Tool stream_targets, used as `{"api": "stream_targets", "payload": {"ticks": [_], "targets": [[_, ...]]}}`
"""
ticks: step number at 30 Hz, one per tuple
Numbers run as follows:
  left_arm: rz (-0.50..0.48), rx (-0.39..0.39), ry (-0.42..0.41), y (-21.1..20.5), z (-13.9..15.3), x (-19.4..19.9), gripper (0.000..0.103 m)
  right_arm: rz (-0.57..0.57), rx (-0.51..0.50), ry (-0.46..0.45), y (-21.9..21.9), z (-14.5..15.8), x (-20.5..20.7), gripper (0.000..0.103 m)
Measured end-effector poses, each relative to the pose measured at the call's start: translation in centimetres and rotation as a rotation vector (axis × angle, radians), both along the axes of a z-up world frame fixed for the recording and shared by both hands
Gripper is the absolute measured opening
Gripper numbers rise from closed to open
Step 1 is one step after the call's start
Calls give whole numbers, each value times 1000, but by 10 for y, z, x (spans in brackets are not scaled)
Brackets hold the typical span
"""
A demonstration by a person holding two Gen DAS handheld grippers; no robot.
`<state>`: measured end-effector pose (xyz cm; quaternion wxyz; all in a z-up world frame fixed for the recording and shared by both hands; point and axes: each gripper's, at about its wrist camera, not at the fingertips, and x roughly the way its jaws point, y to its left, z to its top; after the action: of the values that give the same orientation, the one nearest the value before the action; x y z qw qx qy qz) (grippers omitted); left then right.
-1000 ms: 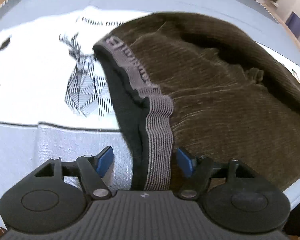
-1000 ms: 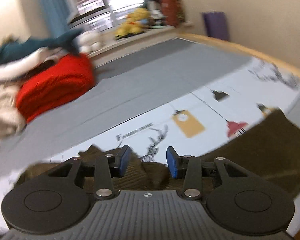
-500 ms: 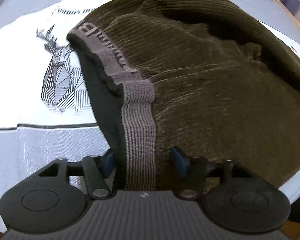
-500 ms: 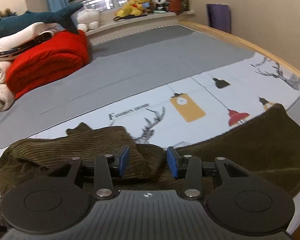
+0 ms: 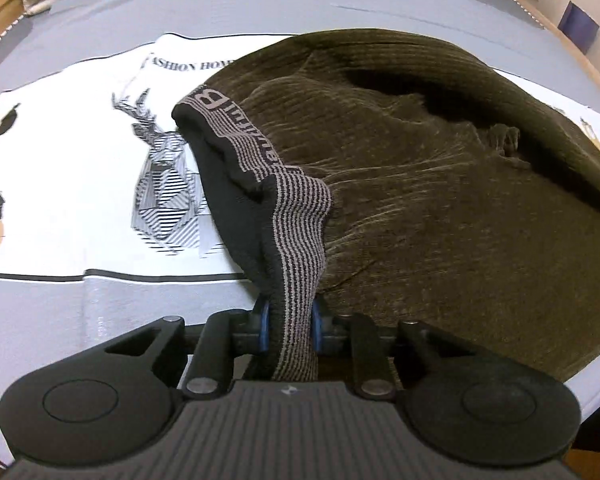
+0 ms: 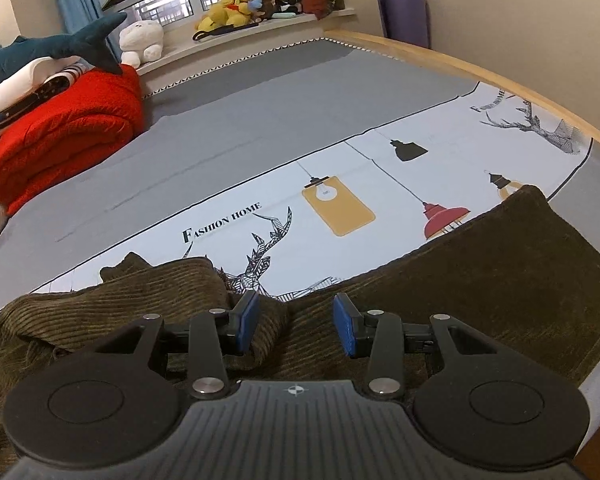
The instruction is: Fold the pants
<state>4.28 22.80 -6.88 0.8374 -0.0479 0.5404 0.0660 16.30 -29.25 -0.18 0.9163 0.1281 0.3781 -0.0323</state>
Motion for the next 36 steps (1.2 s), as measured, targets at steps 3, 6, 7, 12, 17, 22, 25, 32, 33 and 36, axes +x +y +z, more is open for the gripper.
{"api": "stream_targets", "payload": {"ticks": [3,6,7,12,17,22,25,32,33,36], "targets": [[3,28,13,2,1,-8,21,13,1,0,4,0,3,43],[-4,33,43,3,1,-14,22,23,3,-2,8,1,5,43],[-19,36,58,1,0,-16,25,26,5,-1,10,0,6,43],[5,136,-9,-9,15,-16,55,35,11,4,16,-1,10,43],[16,132,-153,-22,36,-7,58,40,18,0,18,-1,10,43],[-84,94,-211,-54,41,8,58,35,19,1,16,-1,10,43],[-132,91,-187,-73,34,16,54,31,25,4,14,-1,11,43],[-189,63,-118,-98,14,44,29,62,58,45,19,-9,20,43],[-191,55,-107,-101,12,47,29,72,64,55,21,-11,23,43],[-200,58,-86,-108,5,52,29,81,92,86,26,-17,31,46]]}}
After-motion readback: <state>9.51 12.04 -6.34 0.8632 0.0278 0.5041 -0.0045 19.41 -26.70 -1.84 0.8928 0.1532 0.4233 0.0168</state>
